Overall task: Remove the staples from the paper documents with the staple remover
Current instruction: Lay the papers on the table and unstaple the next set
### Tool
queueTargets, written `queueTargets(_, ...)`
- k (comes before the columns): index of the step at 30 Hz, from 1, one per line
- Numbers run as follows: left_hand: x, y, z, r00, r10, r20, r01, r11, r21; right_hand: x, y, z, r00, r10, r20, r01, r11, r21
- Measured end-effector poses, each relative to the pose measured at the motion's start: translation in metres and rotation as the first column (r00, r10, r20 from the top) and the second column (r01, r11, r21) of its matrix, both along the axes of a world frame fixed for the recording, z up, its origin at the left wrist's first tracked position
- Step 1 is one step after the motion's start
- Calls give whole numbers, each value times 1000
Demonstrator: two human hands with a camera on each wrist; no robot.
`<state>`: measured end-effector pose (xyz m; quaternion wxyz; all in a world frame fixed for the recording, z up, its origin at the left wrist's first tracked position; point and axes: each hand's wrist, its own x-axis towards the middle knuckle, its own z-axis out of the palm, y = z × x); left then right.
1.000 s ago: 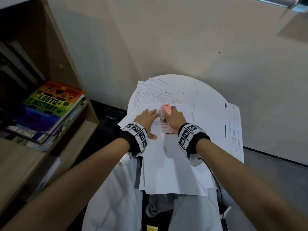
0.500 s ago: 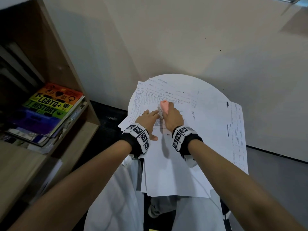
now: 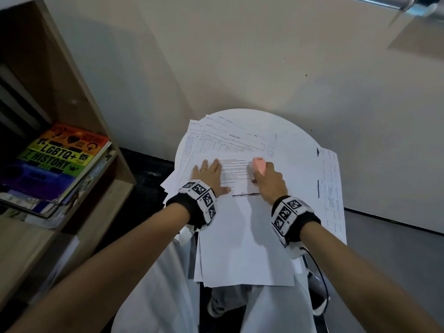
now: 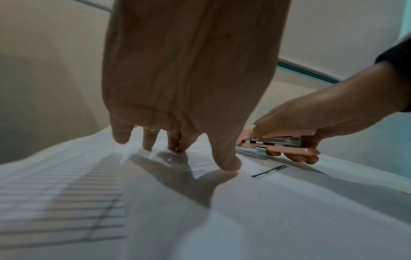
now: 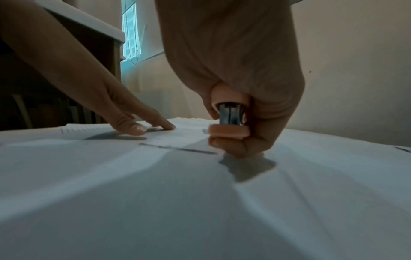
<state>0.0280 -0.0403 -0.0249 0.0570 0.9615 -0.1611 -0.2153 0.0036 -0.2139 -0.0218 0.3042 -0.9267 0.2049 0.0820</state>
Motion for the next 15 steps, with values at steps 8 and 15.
queueTargets(8,5,-39,5,972,-226,-64,225,974,-12,-3,-8,-7,1000,-15,-4,15,1000,19)
queueTargets(15,15,-49,10,961,-252,-117,253,967,-2,9,-15,0,997,-71,-23,71,997,-24)
